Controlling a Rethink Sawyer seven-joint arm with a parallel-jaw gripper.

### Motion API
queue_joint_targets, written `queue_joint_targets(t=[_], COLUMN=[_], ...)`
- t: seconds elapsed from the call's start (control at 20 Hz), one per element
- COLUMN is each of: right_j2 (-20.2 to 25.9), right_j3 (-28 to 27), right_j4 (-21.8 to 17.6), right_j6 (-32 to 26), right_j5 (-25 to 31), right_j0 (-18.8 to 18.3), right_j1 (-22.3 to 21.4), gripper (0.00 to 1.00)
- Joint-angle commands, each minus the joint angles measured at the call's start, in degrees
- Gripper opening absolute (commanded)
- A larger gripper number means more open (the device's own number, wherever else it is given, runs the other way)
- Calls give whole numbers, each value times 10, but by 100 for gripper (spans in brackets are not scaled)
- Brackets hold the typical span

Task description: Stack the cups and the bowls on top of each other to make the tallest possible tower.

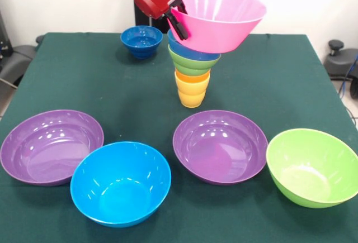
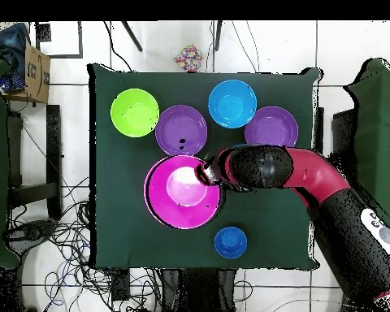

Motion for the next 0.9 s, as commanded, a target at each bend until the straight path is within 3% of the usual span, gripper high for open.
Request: queue_joint_targets(t=[0.05,0.9], right_j2=[-16,-21], right_j3=[-13,-22], right_j4=[-7,-16], right_j6=[-5,-22], right_j5=[41,50], right_j0=[11,7], right_j1=[13,19], gripper=[0,0])
